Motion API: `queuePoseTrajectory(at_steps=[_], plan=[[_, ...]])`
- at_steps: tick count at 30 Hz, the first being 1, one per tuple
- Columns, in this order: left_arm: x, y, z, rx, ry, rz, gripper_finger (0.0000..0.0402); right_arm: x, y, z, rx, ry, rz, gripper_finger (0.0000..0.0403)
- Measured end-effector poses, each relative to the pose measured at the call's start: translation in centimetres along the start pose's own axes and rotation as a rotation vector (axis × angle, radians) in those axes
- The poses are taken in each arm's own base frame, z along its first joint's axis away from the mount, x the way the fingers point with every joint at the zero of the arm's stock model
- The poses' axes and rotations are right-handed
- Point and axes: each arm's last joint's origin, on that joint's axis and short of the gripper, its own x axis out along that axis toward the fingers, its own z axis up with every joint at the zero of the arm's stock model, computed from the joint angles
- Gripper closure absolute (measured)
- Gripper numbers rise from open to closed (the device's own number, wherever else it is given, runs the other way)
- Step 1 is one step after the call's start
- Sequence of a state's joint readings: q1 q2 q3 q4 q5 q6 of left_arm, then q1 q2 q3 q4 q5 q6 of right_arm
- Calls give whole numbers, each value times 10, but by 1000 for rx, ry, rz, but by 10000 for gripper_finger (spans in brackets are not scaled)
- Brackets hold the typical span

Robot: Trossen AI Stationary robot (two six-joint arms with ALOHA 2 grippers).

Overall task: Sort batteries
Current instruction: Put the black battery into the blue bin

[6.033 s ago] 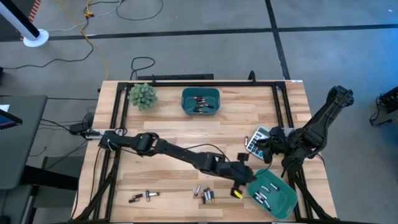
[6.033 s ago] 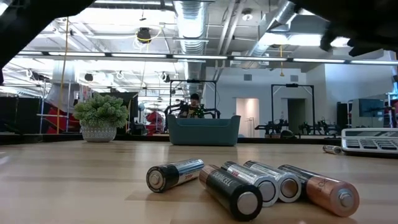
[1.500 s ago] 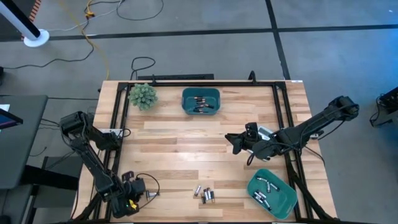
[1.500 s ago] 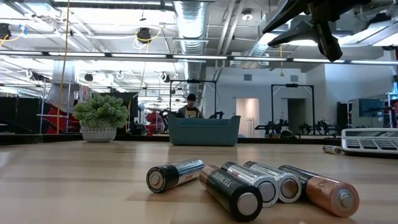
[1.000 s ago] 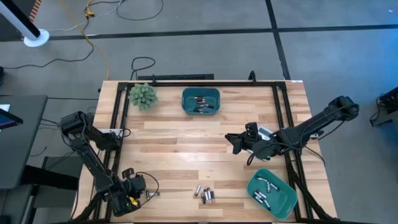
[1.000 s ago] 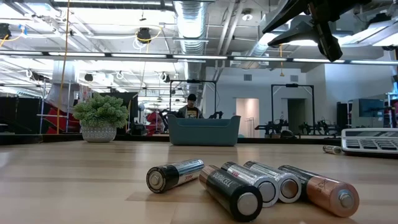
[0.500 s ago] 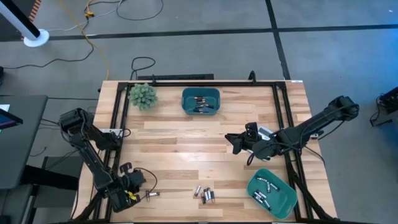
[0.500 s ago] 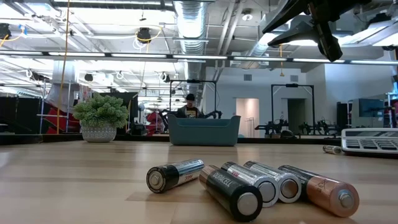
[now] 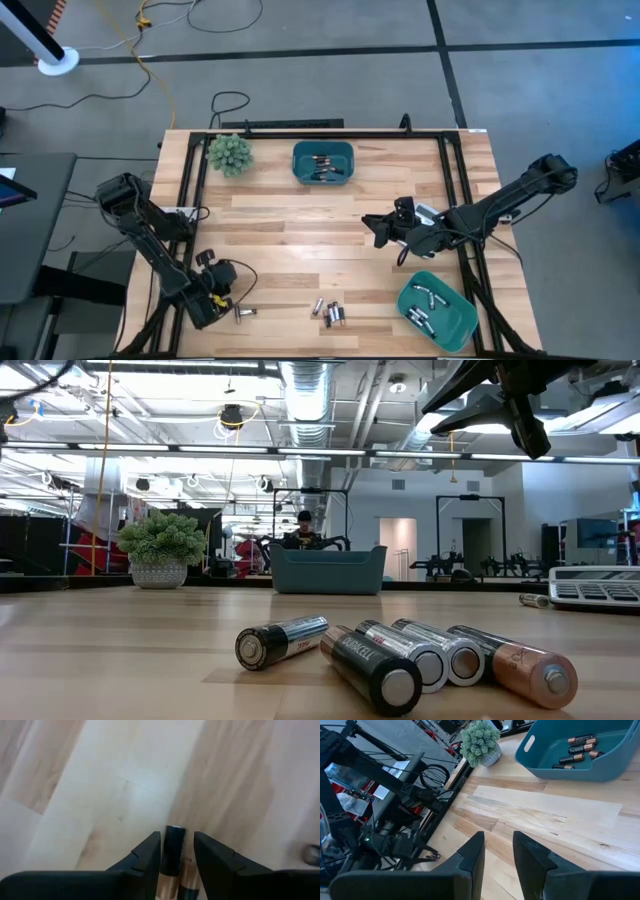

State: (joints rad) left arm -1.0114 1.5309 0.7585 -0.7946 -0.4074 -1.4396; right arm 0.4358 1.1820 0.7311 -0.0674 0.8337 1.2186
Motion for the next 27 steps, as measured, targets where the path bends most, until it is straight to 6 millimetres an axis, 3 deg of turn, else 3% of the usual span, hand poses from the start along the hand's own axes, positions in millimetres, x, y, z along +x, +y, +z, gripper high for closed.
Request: queuePoseTrajectory(at_steps=[7,16,22,27], plan=[[9,9,1,1,4,39,290,0,0,0,0,0,0,285],[24,24,-7,-74,-28,-71,292,0,0,0,-25,1,-4,285],[20,37,-8,-66,-20,-125,358,2,-1,1,-25,-6,-10,285],[21,46,-9,-88,-12,-131,363,3,-2,2,-36,10,-8,285]])
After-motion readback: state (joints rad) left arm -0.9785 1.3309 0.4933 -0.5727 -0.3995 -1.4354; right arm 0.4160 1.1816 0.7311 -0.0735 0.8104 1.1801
